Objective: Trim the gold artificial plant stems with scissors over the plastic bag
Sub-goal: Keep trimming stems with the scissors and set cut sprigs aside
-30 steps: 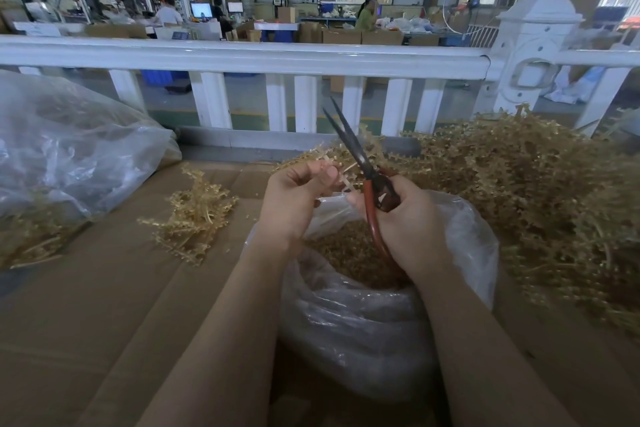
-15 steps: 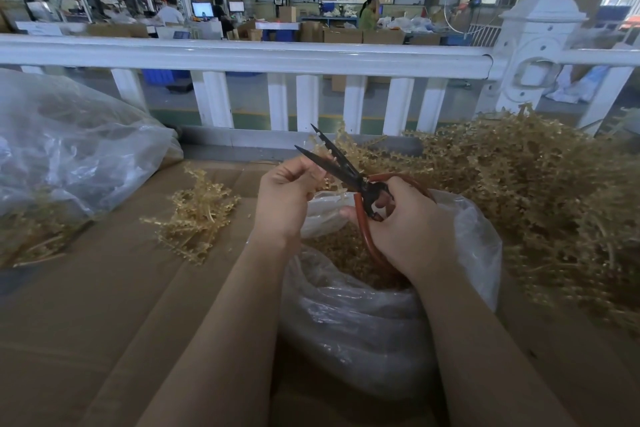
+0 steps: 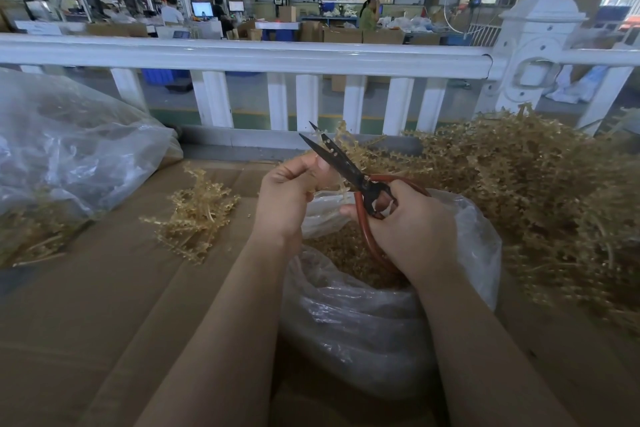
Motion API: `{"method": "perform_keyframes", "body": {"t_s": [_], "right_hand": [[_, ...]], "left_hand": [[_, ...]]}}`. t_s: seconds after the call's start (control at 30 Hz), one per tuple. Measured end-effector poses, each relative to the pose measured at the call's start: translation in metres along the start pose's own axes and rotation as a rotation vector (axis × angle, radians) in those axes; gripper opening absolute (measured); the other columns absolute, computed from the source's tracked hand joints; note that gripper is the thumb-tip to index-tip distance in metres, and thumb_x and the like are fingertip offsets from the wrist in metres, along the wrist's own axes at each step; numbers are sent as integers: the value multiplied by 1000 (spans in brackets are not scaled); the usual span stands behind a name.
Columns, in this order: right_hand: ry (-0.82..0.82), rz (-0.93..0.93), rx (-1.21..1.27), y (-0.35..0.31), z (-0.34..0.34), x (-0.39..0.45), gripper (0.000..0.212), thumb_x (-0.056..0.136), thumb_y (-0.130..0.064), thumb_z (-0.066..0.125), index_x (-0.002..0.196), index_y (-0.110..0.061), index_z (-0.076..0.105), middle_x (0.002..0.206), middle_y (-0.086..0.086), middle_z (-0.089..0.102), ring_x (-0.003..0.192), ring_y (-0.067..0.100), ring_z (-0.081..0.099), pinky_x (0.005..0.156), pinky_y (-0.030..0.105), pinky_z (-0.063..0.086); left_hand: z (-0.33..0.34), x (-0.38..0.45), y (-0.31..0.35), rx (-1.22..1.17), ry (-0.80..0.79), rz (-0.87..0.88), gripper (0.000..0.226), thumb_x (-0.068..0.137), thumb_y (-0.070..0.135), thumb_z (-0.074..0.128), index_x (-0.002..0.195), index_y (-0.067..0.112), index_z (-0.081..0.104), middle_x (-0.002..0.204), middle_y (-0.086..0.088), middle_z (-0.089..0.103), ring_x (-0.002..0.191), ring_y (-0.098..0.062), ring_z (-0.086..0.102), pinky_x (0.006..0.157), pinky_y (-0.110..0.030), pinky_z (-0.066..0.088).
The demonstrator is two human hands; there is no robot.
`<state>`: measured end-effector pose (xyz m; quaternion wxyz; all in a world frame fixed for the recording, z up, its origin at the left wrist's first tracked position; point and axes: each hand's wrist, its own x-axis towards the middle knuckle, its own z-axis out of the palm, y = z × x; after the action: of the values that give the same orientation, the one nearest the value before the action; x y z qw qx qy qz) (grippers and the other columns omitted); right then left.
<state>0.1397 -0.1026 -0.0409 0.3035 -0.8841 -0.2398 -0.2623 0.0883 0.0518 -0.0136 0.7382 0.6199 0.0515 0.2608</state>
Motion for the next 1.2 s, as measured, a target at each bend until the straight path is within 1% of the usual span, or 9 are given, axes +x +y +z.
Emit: {"method": "perform_keyframes", "body": {"t_s": [0.13, 0.23, 0.37, 0.67, 0.77, 0.9, 1.0, 1.1, 1.2], "right_hand": [[-30, 8, -7, 0, 0, 2, 77, 66, -92, 37, 79, -20, 62, 69, -11, 62, 67, 13, 59, 64, 34, 55], [-38, 0, -1, 0, 0, 2, 77, 67, -92, 37, 85, -22, 64, 74, -11, 65, 71, 12, 62, 66, 34, 56], [-34, -8, 45, -1, 0, 1, 76, 66, -92, 39, 84, -22, 63, 73, -10, 66, 69, 11, 62, 64, 32, 55], [-18, -6, 84, 0, 2, 1, 74, 66, -91, 43, 80, -21, 64, 70, -10, 66, 66, 9, 62, 63, 32, 56], [-18, 1, 84, 1, 3, 2, 74, 65, -91, 43, 78, -22, 63, 69, -12, 65, 65, 8, 61, 63, 32, 55], [-33, 19, 81, 3, 4, 2, 73, 64, -91, 45, 76, -21, 61, 68, -11, 64, 64, 9, 61, 63, 34, 56], [-39, 27, 90, 4, 4, 3, 73, 65, -91, 46, 75, -20, 61, 67, -9, 64, 64, 10, 61, 64, 35, 56], [-73, 38, 144, 3, 6, 2, 71, 63, -90, 48, 81, -24, 65, 71, -12, 67, 67, 6, 63, 64, 29, 56], [-129, 72, 235, 3, 7, 1, 62, 60, -89, 52, 80, -31, 63, 66, -18, 64, 66, -4, 61, 57, 11, 45]], "left_hand": [[-2, 0, 0, -3, -20, 27, 26, 95, 11, 62, 74, 22, 72, 64, 13, 66, 59, 3, 58, 58, -10, 43], [-1, -1, 1, 21, -20, 21, 27, 94, 14, 63, 72, 27, 74, 67, 14, 67, 62, 4, 58, 64, -22, 39], [0, -3, 1, 39, -30, 6, 31, 93, 14, 63, 71, 31, 76, 69, 17, 68, 63, 7, 59, 67, -29, 34], [0, -4, 0, 33, -35, 8, 12, 90, 17, 65, 86, 24, 75, 70, 17, 69, 62, 8, 58, 67, -26, 37], [0, -2, -1, 33, -29, -1, 11, 90, 17, 65, 87, 22, 74, 69, 16, 68, 61, 7, 56, 66, -23, 38], [0, 0, -3, 22, -15, -2, 13, 93, 13, 64, 85, 17, 74, 65, 13, 65, 56, 3, 50, 57, -8, 41], [-1, 2, -4, 27, -10, 0, 13, 93, 14, 64, 84, 15, 72, 64, 12, 63, 56, 1, 48, 57, -9, 40], [-1, 2, -6, 24, 32, -13, 14, 92, 16, 66, 79, 17, 72, 64, 10, 62, 56, -1, 46, 58, -10, 40], [0, 3, -7, -14, 73, -23, 19, 92, 11, 65, 76, 18, 72, 65, 9, 66, 55, -1, 47, 52, -8, 39]]}}
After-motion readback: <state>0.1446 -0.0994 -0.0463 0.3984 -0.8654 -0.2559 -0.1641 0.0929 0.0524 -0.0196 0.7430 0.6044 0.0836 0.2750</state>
